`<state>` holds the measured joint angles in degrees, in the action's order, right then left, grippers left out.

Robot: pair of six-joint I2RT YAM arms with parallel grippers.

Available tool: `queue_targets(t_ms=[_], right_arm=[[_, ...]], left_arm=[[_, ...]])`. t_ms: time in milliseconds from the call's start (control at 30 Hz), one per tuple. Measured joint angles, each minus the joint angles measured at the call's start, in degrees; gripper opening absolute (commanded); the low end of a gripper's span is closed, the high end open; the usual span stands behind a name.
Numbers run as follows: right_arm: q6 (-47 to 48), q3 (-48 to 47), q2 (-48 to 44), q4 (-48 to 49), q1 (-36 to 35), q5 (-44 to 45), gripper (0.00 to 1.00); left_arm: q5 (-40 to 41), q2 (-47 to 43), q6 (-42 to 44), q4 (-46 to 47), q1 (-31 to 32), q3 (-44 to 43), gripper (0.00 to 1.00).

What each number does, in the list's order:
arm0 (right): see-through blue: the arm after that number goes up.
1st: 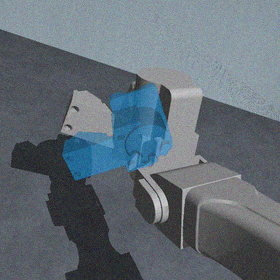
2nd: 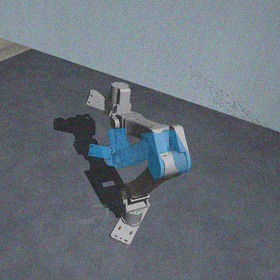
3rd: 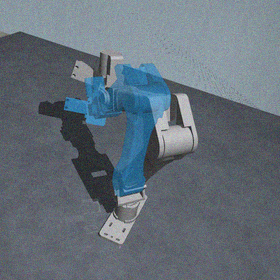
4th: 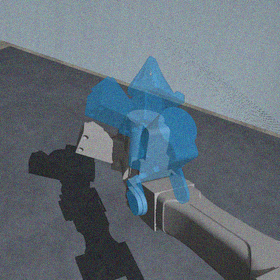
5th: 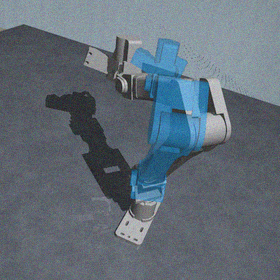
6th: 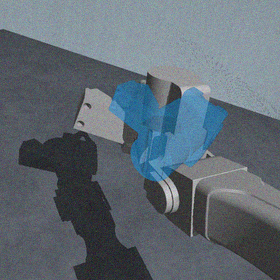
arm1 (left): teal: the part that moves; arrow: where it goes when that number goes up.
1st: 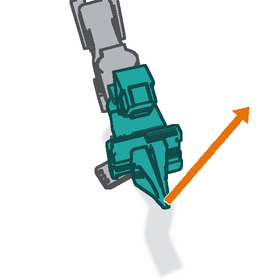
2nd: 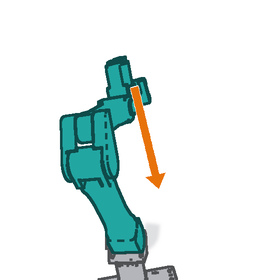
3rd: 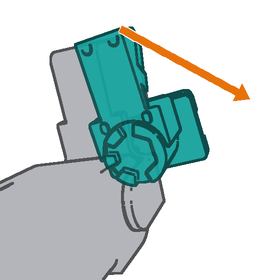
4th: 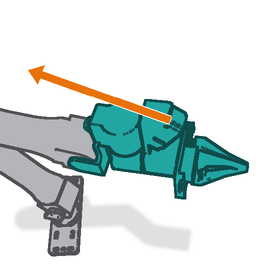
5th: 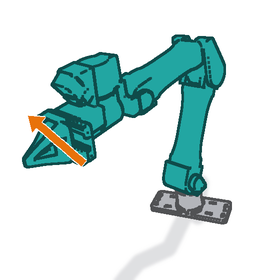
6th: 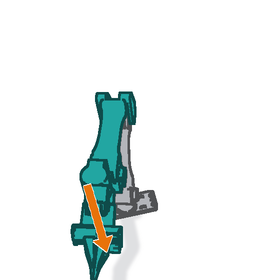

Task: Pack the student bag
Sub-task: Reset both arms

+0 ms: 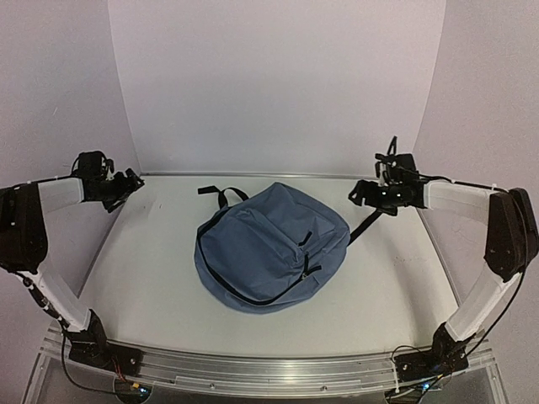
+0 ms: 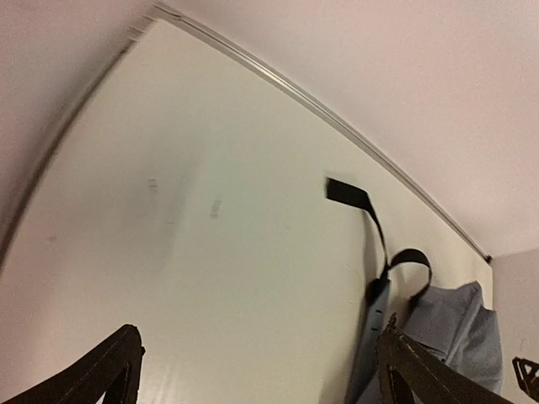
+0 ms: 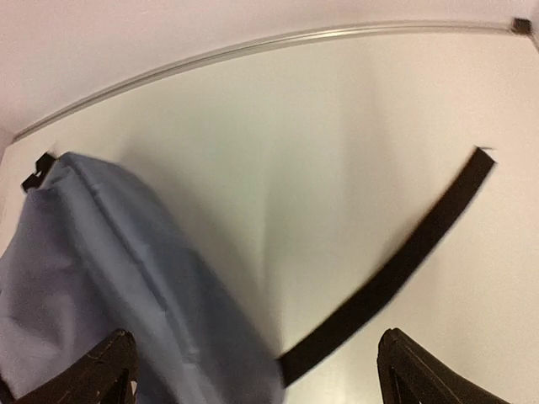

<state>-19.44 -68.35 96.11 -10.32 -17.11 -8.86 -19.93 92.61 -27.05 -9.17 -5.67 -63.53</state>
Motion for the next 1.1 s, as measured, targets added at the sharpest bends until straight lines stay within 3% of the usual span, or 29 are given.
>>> queue_targets(t_ms=[200, 333, 467, 633, 733, 1100], right_arm=[[0.51, 13.23, -10.42, 8.55, 12.29, 0.2, 0.98], [2.93, 22.86, -22.66, 21.26, 12.91, 3.42, 0.98], [5.97, 32.95, -28.67, 38.33, 12.73, 6.07, 0.98], [9.62, 46.22, -27.28, 56.25, 12.68, 9.17, 0.98], [11.04, 50.3, -25.13, 61.89, 12.68, 9.89, 0.98], [12.57, 51.12, -24.26, 72.83, 12.68, 10.33, 0.98]], left_arm=[[7.92, -13.6, 1.49, 3.31, -4.86, 11.75, 1.0], [13.79, -22.96, 3.91, 12.31, -4.47, 21.4, 1.0], [19.29, -26.84, 6.24, 21.25, -4.46, 29.95, 1.0], [24.4, -26.85, 8.46, 28.85, -4.46, 37.1, 1.0], [25.86, -26.29, 9.4, 32.69, -4.46, 39.65, 1.0], [28.42, -23.88, 9.75, 38.43, -4.46, 40.45, 1.0]])
